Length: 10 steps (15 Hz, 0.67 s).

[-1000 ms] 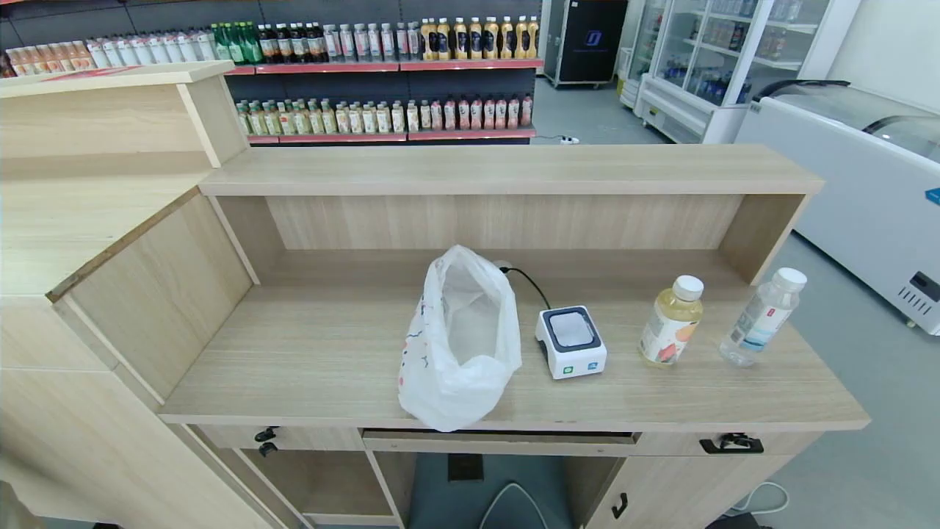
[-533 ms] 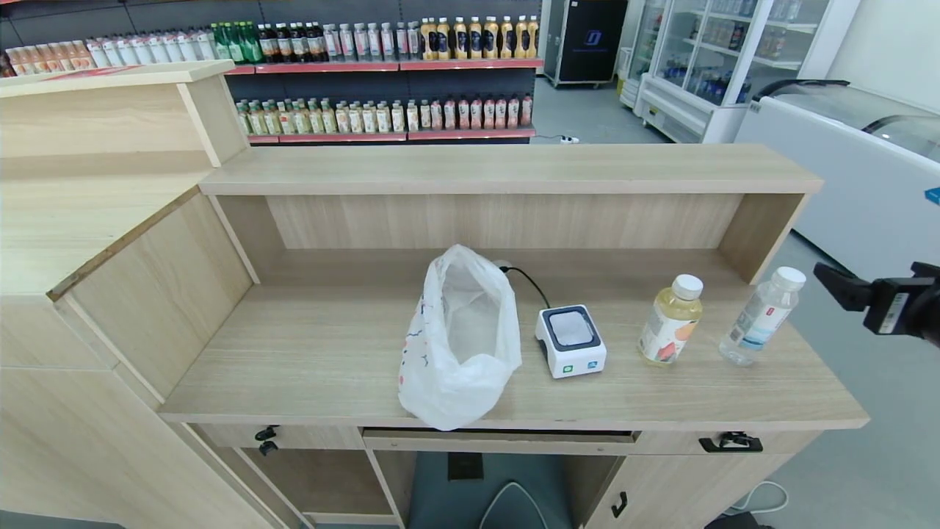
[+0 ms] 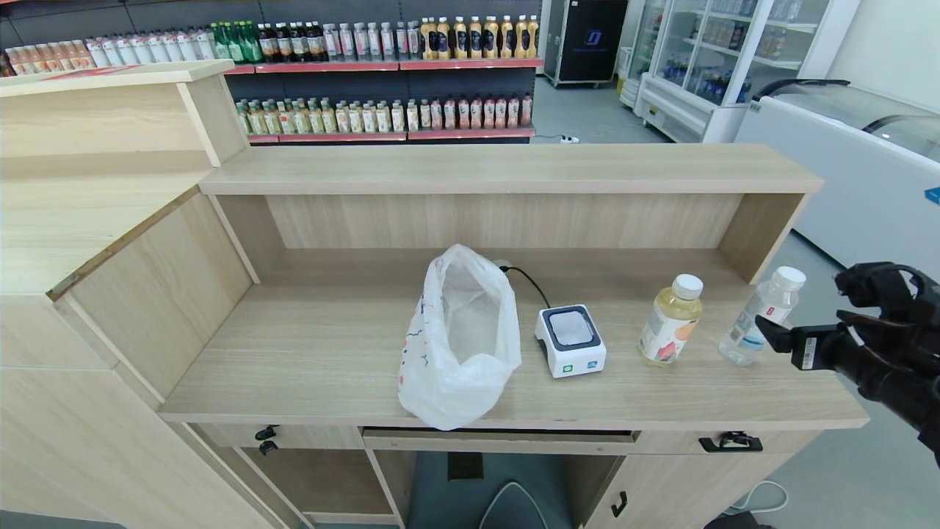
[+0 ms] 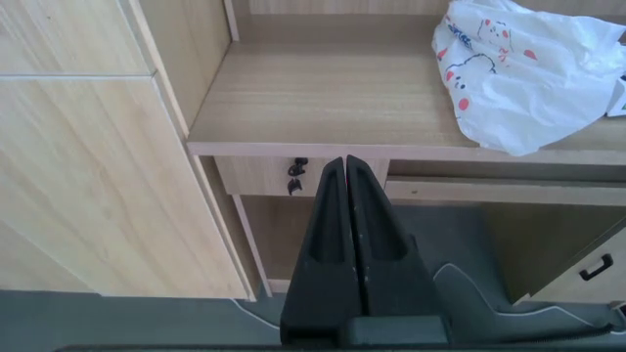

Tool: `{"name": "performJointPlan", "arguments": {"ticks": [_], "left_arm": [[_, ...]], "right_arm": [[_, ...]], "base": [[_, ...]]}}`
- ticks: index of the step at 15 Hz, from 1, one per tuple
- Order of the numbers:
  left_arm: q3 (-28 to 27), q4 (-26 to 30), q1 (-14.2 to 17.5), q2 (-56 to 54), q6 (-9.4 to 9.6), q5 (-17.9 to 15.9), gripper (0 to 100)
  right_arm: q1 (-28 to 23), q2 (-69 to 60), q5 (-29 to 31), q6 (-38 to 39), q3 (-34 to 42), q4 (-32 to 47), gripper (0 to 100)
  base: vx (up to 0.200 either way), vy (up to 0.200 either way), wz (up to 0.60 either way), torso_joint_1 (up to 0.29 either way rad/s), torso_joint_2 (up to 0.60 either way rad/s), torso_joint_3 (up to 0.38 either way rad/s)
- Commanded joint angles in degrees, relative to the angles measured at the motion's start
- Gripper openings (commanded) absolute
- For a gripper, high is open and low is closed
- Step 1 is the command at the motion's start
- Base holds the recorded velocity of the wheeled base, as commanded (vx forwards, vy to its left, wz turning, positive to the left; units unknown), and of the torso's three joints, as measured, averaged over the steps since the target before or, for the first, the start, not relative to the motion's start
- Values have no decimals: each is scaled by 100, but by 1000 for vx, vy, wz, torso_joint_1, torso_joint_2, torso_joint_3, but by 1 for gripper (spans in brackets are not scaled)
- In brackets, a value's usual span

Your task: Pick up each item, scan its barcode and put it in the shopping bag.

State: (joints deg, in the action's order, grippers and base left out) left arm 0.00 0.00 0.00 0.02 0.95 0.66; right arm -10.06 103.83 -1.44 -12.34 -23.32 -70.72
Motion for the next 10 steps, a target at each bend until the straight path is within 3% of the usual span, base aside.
{"name": "performJointPlan", "arguments": {"ticks": [1, 4, 10], "left_arm": [[0, 0, 0, -2, 2, 4, 0], [0, 0, 0, -2, 2, 4, 0], [0, 0, 0, -2, 2, 4, 0]], "right_arm": [[100, 577, -93, 3, -32, -153, 100], [390, 1149, -375, 56, -436, -293, 100], [786, 1816, -383, 21, -1148, -293, 100]], "base": [[0, 0, 0, 0, 0, 0], [0, 0, 0, 0, 0, 0], [0, 0, 0, 0, 0, 0]]}}
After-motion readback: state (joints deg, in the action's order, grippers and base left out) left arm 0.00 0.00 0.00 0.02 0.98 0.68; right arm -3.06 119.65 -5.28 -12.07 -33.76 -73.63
